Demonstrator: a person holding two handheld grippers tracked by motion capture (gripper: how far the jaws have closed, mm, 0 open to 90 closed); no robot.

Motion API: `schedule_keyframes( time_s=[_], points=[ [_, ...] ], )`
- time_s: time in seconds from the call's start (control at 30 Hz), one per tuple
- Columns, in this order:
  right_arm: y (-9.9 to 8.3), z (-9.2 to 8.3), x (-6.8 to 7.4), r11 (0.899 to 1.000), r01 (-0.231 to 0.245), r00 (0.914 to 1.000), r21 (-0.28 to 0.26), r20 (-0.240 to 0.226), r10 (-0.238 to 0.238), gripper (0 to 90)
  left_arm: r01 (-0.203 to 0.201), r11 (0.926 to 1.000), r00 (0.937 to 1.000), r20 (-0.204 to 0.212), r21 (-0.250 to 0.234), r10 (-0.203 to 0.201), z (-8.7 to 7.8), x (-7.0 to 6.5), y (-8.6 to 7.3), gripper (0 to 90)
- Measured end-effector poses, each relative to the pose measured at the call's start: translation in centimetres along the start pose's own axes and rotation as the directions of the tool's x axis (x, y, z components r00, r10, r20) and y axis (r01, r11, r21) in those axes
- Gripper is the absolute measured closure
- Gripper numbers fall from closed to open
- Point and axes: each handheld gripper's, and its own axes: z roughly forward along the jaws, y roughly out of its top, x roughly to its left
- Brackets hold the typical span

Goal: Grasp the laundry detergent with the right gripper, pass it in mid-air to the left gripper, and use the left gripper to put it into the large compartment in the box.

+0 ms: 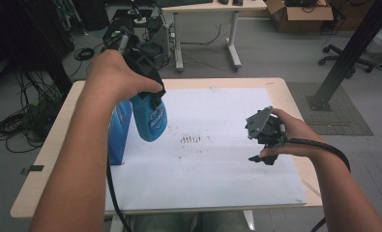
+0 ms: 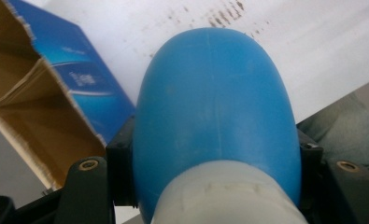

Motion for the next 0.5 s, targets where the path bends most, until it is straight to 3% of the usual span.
schedule_keyframes(
  time_s=[0.23, 0.5],
  points=[
    [-0.1, -0.1, -0.2, 1.000, 0.002, 1.0000, 0.001, -0.002, -0.002, 2.5, 0.066, 0.9978, 0.9976, -0.020, -0.002, -0.066, -1.8, 2.3, -0.7, 38.1],
    [0.0, -0.2, -0.6, 1.000, 0.001, 1.0000, 0.015, -0.009, -0.001, 2.5, 0.154, 0.9879, 0.9876, -0.026, -0.013, -0.155, -3.6, 5.1, -1.8, 38.1]
  ],
)
